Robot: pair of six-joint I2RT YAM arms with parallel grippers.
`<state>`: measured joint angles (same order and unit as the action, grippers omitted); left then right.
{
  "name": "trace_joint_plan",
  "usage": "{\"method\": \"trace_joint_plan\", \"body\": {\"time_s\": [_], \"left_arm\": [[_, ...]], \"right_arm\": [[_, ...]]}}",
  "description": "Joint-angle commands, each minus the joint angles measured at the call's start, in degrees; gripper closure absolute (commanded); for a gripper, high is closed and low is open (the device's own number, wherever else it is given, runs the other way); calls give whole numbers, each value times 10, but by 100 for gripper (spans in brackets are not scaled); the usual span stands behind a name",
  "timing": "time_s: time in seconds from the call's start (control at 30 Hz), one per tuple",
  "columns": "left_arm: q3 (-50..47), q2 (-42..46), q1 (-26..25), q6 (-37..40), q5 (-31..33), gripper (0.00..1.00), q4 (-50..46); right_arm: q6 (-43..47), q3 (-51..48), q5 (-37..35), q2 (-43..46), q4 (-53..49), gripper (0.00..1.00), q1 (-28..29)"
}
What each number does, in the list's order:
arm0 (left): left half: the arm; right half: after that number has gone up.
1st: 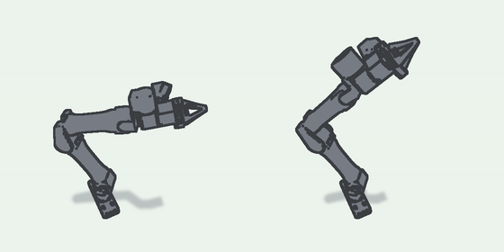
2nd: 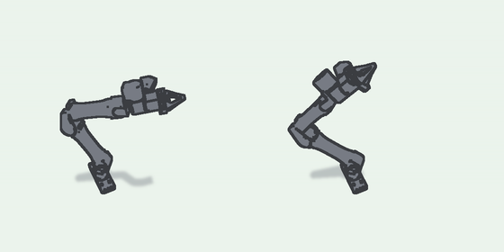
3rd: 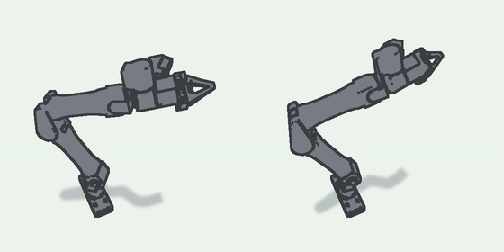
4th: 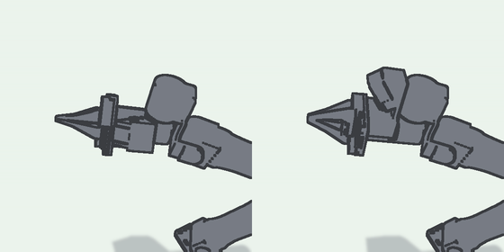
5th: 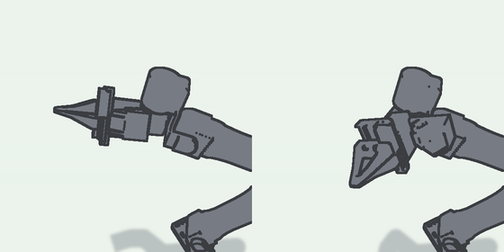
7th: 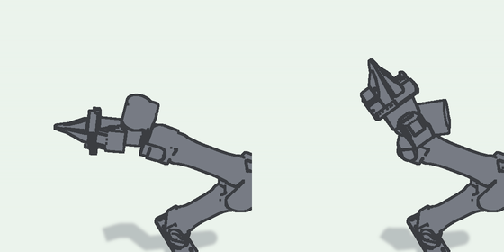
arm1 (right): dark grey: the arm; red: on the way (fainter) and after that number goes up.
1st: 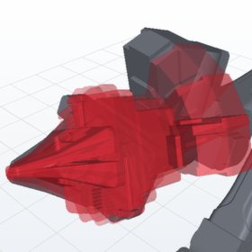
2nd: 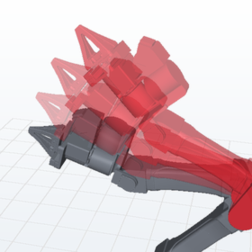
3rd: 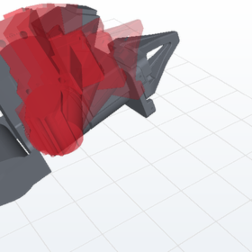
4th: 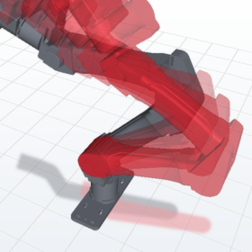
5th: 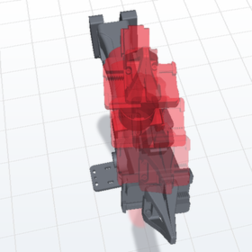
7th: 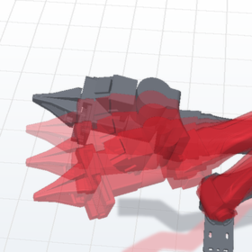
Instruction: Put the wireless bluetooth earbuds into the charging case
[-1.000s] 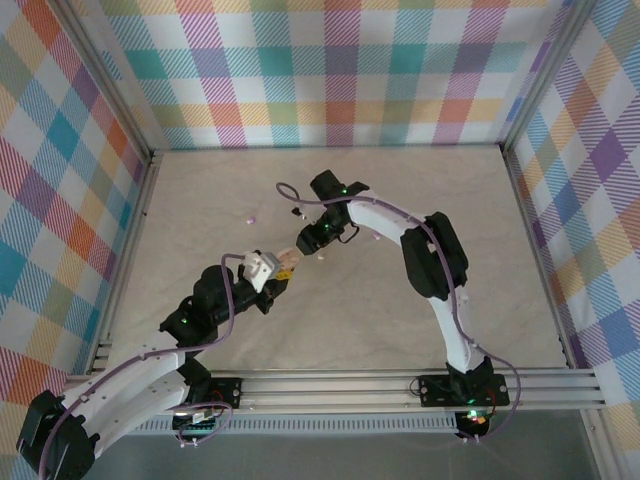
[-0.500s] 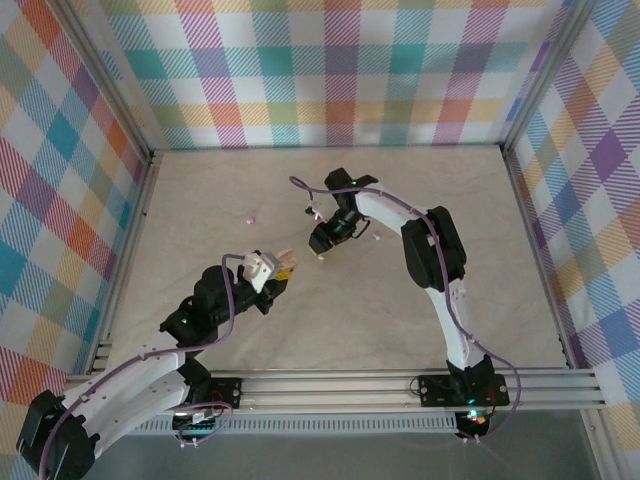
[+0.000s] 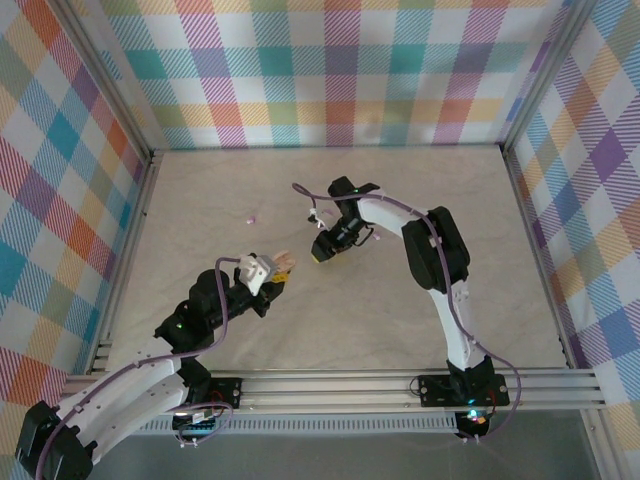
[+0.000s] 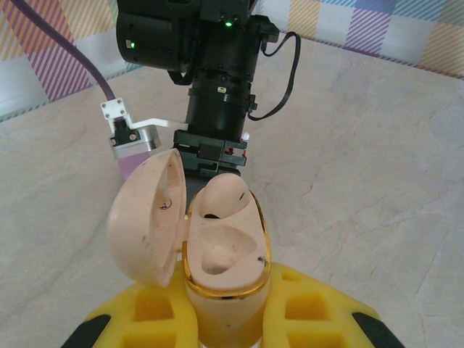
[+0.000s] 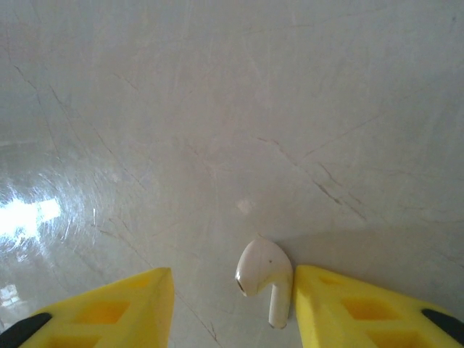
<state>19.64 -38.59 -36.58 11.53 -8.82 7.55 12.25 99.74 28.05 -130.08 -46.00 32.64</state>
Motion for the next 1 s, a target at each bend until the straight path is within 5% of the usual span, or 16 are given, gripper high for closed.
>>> {"method": "trace_joint_plan", "body": {"time_s": [0.0, 0.6, 0.77, 0.97], "left_arm": [[-8, 9, 4, -8, 6, 100, 4], [-10, 19, 3, -9, 7, 100, -4], [-16, 23, 3, -9, 6, 100, -4], [-18, 21, 3, -7, 7, 100, 1]], "right_arm": [[-28, -38, 3, 25, -11, 56, 6], [-206, -106, 67, 127, 116, 62, 0], [-203, -98, -53, 134, 104, 70, -4], [-181, -17, -205, 98, 21, 62, 53]]}}
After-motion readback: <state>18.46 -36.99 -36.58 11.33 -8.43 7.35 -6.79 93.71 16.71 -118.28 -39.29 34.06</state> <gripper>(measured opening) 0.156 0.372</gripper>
